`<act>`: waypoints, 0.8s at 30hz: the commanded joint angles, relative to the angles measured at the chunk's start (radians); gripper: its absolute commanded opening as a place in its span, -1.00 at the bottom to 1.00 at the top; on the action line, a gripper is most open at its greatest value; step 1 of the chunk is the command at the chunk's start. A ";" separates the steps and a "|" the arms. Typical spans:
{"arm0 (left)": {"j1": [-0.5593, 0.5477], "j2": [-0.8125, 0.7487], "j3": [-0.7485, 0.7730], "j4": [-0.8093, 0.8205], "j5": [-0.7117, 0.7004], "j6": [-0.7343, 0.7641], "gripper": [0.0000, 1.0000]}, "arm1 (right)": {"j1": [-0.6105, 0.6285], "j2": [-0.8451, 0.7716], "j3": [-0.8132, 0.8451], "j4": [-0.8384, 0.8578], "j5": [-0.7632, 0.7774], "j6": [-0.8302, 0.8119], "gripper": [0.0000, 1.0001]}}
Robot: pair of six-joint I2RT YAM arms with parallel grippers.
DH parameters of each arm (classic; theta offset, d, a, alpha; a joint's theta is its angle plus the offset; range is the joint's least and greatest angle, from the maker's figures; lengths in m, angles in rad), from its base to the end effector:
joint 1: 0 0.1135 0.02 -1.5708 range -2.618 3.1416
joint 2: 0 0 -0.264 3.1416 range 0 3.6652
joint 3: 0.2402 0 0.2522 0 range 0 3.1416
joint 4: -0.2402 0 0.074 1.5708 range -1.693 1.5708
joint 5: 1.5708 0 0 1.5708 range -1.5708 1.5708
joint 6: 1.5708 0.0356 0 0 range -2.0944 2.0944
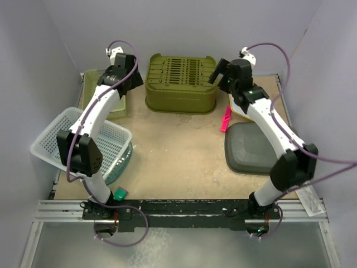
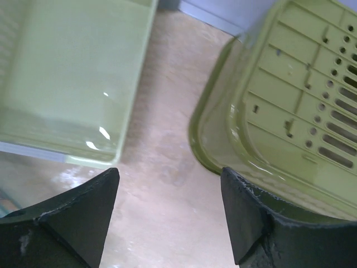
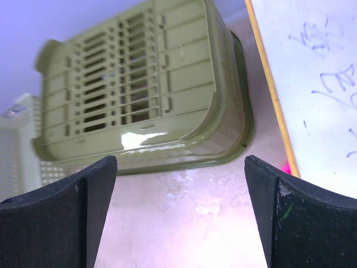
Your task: Turn the large container upside down
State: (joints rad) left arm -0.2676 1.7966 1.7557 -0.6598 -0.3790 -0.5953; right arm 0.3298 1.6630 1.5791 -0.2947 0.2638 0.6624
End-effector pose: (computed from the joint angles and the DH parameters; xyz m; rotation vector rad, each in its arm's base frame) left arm 0.3971 -0.0952 0.3517 -0.5535 2.1431 -0.0444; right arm 0.3759 0.1189 0.3756 0.4956 1.8931 0.4020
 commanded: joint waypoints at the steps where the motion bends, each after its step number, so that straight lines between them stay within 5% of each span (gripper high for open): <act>1: 0.021 0.046 0.020 -0.018 -0.119 0.172 0.43 | 0.002 -0.186 -0.177 0.215 -0.045 -0.042 0.95; 7: 0.036 0.106 -0.061 0.166 -0.144 0.297 0.43 | 0.003 -0.283 -0.312 0.184 -0.058 -0.034 0.99; 16: 0.121 0.320 0.075 0.079 -0.011 0.311 0.29 | 0.003 -0.433 -0.411 0.148 -0.065 -0.054 1.00; 21: 0.177 0.359 0.053 0.134 0.112 0.286 -0.04 | 0.003 -0.477 -0.420 0.111 -0.056 -0.071 0.99; 24: 0.183 0.367 0.065 0.138 0.166 0.288 -0.45 | 0.003 -0.492 -0.414 0.078 -0.052 -0.074 0.99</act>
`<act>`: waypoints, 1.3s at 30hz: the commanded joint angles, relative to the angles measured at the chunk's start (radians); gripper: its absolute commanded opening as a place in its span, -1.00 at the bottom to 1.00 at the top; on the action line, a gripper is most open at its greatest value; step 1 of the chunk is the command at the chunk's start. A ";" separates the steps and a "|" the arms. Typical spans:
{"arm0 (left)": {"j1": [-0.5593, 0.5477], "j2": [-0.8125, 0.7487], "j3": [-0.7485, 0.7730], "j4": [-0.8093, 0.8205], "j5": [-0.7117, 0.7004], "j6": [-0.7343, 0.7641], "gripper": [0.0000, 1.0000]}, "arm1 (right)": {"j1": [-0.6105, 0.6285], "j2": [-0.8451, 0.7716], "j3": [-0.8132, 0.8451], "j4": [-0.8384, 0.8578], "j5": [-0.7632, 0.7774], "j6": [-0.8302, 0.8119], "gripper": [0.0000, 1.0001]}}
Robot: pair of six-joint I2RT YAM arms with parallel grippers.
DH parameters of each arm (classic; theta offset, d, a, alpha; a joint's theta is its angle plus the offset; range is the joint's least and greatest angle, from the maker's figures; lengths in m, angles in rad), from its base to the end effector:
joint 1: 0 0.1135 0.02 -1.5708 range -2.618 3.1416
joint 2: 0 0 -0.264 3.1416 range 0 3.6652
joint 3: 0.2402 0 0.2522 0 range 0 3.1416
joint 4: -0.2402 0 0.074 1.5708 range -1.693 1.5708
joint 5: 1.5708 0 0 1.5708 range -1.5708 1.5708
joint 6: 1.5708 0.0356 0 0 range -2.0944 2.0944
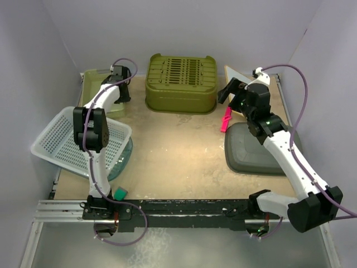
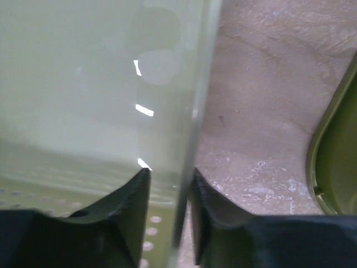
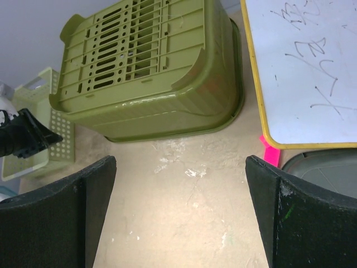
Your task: Turn the large container upside down
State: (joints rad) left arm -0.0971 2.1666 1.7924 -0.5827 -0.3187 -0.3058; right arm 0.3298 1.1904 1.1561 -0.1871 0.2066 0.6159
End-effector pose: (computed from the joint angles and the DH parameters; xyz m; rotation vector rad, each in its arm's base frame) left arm 0.4790 -0.0355 0.2102 -0.3825 2.4441 0.2323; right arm 0.2626 0.0822 0.3863 0.4062 1.7684 0.4919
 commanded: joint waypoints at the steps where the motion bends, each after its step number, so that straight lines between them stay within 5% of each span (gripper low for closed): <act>1: 0.013 -0.011 0.034 0.060 0.132 -0.001 -0.59 | 0.003 -0.028 0.005 -0.033 0.006 -0.027 0.99; 5: 0.009 -0.087 0.045 0.066 0.228 -0.019 -1.00 | 0.003 -0.065 -0.011 -0.031 0.017 -0.026 0.99; 13: -0.001 -0.319 0.145 -0.025 0.293 -0.082 -1.00 | 0.003 -0.146 -0.036 -0.064 0.026 -0.031 0.98; 21: -0.046 -0.661 -0.106 0.070 0.333 -0.241 -1.00 | 0.003 -0.274 -0.139 -0.062 0.067 -0.031 0.97; 33: -0.445 -0.920 -0.414 0.361 0.625 -0.558 -1.00 | 0.003 -0.387 -0.167 -0.253 0.255 -0.129 1.00; 39: -0.658 -0.991 -0.712 0.737 0.660 -0.796 -1.00 | 0.003 -0.489 -0.143 -0.285 0.324 -0.184 0.99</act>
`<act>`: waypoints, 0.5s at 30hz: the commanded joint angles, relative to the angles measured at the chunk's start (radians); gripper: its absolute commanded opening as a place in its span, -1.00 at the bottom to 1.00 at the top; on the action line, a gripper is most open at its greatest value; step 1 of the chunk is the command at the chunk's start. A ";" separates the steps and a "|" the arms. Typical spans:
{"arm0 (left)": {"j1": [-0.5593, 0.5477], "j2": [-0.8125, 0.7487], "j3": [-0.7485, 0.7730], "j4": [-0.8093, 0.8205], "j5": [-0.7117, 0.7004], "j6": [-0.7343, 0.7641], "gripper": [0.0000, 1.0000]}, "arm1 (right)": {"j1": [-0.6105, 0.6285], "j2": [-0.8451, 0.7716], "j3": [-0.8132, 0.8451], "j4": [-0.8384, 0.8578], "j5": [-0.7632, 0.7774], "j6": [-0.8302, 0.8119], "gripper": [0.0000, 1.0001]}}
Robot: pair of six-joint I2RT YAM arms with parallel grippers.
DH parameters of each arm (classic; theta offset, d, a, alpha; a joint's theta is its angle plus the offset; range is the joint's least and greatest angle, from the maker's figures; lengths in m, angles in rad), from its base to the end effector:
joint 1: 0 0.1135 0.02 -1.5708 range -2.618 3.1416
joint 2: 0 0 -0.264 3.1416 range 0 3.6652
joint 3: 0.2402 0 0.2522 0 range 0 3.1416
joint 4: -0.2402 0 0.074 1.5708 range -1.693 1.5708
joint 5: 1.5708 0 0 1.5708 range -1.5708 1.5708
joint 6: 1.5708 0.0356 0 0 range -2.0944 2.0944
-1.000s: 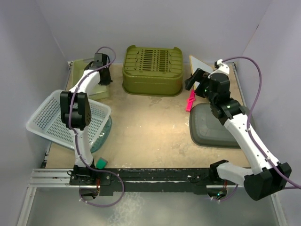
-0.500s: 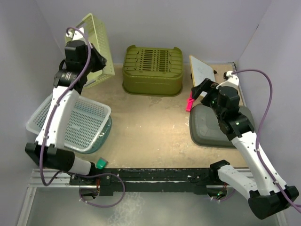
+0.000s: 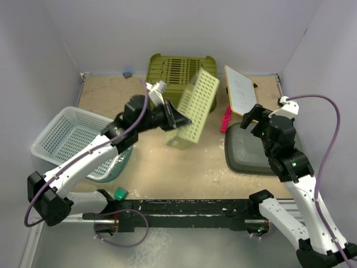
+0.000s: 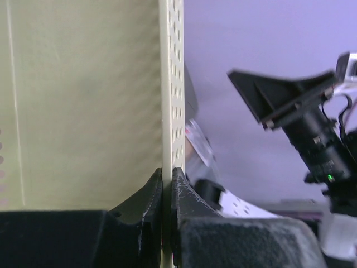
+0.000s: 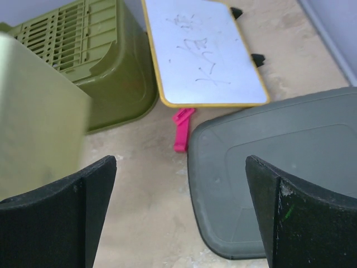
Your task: Turn the large container upside down
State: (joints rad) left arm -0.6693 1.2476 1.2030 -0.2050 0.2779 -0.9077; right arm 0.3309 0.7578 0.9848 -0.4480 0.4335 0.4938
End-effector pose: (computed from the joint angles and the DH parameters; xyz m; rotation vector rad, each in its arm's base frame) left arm 0.2201 -0.1866 0.3861 -0.0223 2.0367 -1.3157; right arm 0.1535 0.0369 0.3852 0.4495 1.7179 0.2080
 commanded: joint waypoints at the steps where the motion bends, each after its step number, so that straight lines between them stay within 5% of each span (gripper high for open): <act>1: -0.103 -0.076 -0.174 0.440 0.064 -0.244 -1.00 | 0.001 -0.069 0.034 -0.026 0.111 -0.072 0.99; 6: -0.153 -0.036 -0.381 0.924 0.075 -0.526 -1.00 | 0.002 -0.108 0.047 -0.012 0.166 -0.114 0.99; 15: -0.180 0.155 -0.627 1.453 0.029 -0.831 -1.00 | 0.002 -0.109 0.028 -0.017 0.142 -0.106 0.99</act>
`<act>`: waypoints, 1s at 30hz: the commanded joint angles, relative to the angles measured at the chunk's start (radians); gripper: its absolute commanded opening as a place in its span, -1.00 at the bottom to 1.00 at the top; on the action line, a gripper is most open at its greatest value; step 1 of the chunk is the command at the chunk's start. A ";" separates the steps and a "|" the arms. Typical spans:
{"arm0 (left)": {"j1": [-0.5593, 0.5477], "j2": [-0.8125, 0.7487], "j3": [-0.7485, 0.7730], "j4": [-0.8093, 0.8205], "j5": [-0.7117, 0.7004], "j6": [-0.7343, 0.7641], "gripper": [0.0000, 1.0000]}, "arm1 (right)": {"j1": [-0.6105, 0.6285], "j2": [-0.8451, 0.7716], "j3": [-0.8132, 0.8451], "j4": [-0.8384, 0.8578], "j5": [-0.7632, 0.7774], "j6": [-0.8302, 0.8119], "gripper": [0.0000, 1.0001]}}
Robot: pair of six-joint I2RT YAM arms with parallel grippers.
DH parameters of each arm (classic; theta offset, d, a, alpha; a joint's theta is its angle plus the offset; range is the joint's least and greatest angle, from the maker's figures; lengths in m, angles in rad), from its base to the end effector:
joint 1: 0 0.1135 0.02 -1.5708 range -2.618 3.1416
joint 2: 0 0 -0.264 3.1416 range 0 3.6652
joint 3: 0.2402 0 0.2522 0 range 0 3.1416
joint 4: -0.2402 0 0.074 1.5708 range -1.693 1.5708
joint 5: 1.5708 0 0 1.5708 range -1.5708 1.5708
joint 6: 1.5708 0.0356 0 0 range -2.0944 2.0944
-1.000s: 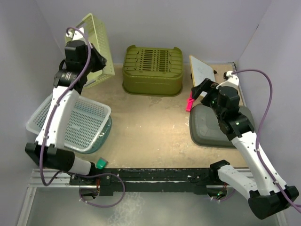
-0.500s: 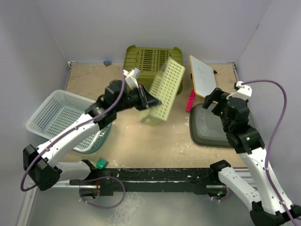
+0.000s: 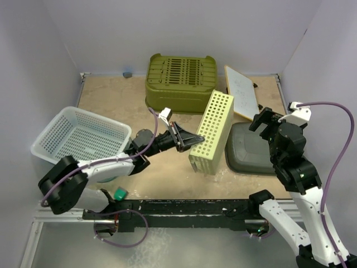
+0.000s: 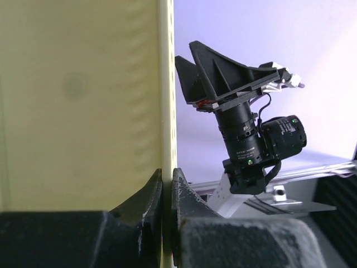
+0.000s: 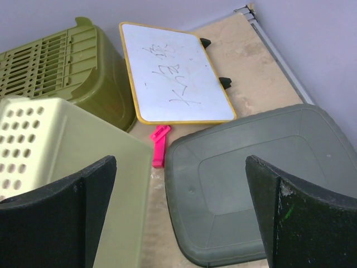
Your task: Turn the large container upside down
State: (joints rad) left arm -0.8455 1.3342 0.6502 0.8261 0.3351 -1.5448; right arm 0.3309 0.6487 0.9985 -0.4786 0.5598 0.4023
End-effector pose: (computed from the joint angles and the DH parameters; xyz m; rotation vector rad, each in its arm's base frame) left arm 0.1852 -0.2266 0.2771 -0.2921 1.8452 -2.0810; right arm 0.1220 0.0219 0.3999 0.4695 1.6135 0.0760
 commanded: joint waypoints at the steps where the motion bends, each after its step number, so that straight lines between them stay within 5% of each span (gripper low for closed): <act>1: -0.004 0.093 -0.099 0.477 -0.039 -0.218 -1.00 | 0.002 0.003 0.015 0.011 0.012 -0.010 0.99; 6: -0.004 0.224 -0.197 0.712 -0.098 -0.310 -1.00 | 0.002 0.005 0.014 0.011 0.008 -0.013 0.99; 15: 0.000 0.283 -0.357 0.740 -0.177 -0.318 -0.98 | 0.002 0.012 -0.006 0.007 -0.006 -0.013 0.99; 18: 0.010 0.259 -0.394 0.674 -0.185 -0.287 -0.53 | 0.002 0.018 -0.014 0.005 -0.018 -0.009 0.99; 23: 0.022 0.103 -0.363 0.197 -0.184 -0.088 0.05 | 0.002 0.028 -0.026 0.008 -0.033 -0.005 0.99; 30: 0.023 -0.091 0.101 -1.007 -0.497 0.438 0.57 | 0.002 0.041 -0.031 0.007 -0.042 -0.006 0.99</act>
State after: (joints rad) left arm -0.8295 1.3148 0.4759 0.5373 0.0757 -1.4704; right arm 0.3309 0.6872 0.9688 -0.4862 0.5278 0.4007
